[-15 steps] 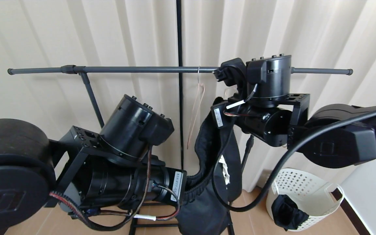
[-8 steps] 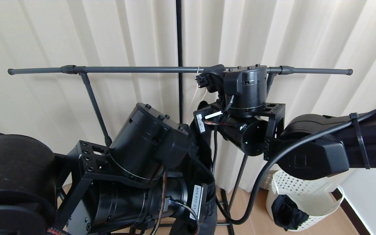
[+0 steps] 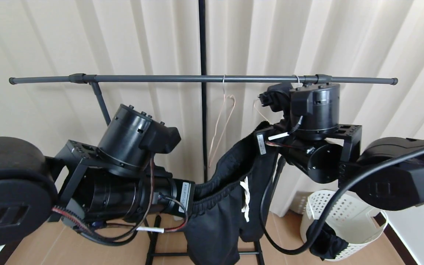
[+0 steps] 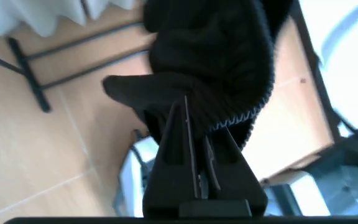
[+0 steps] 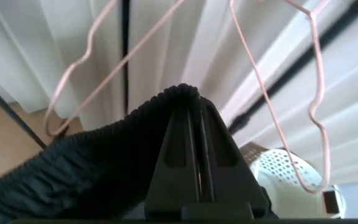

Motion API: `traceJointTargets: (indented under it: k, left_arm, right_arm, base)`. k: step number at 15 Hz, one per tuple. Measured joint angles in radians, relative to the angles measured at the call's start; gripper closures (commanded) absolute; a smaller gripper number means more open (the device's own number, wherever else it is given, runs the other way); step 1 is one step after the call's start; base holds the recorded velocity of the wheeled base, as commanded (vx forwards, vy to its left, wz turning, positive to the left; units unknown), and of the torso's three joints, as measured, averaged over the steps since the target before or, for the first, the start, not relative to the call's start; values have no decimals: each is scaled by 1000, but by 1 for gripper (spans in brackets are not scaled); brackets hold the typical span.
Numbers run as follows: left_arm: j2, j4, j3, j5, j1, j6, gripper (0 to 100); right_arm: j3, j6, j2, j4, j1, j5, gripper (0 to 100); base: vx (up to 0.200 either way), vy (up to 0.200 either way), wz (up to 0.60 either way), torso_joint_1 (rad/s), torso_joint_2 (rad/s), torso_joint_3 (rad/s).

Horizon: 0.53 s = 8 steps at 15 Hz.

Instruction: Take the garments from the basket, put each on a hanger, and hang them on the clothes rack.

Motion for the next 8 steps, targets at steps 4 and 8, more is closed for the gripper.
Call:
traceJointTargets:
  k: [4, 8]
  left_arm:
    - [78, -35, -138, 5, 80, 64, 100]
    - [163, -31, -299, 71, 90, 96, 100]
  right_arm:
    - [211, 4, -98, -64, -65, -1, 100]
    - [324, -94, -159, -80, -84, 23, 0]
  base:
    - [0, 0, 0, 0, 0, 0]
    - [0, 0, 0, 0, 0, 0]
